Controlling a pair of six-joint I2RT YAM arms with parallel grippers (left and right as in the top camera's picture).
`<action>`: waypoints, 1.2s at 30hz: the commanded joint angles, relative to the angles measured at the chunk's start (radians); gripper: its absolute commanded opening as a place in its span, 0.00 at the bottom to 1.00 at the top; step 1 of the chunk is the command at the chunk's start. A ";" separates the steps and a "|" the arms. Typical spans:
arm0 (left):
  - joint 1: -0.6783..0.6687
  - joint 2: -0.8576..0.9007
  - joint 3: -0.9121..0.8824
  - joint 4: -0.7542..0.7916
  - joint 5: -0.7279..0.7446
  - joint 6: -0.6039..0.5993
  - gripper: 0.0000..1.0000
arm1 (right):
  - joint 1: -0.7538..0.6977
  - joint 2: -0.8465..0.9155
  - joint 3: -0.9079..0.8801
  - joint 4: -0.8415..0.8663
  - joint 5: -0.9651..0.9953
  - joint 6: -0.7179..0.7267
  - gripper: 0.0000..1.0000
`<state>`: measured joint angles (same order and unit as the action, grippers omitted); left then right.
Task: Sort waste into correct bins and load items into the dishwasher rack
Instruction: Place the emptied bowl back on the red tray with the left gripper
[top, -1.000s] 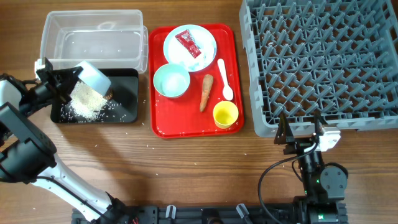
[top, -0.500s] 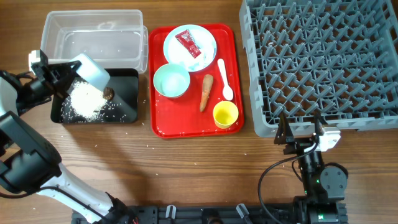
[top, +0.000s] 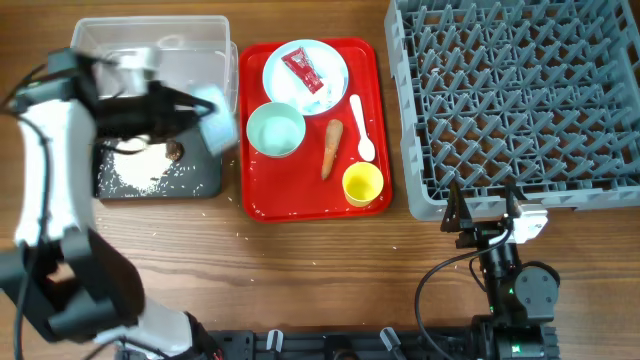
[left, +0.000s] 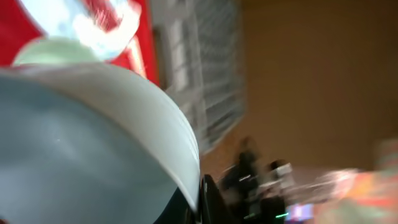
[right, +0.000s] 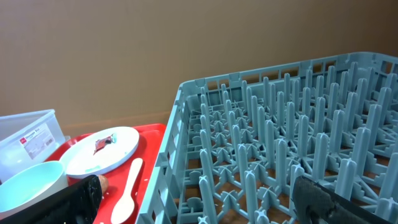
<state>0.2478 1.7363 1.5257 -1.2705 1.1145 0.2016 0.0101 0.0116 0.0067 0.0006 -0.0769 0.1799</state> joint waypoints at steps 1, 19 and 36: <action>-0.243 -0.082 0.014 0.013 -0.489 -0.172 0.04 | -0.001 -0.007 -0.002 0.003 0.013 0.010 1.00; -0.820 0.139 -0.087 0.210 -1.132 -0.667 0.04 | -0.001 -0.007 -0.002 0.003 0.013 0.010 1.00; -0.833 0.208 -0.087 0.225 -1.131 -0.666 0.40 | -0.001 -0.007 -0.002 0.003 0.013 0.010 1.00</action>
<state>-0.5808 1.9350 1.4445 -1.0485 -0.0029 -0.4606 0.0101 0.0116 0.0067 0.0006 -0.0769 0.1802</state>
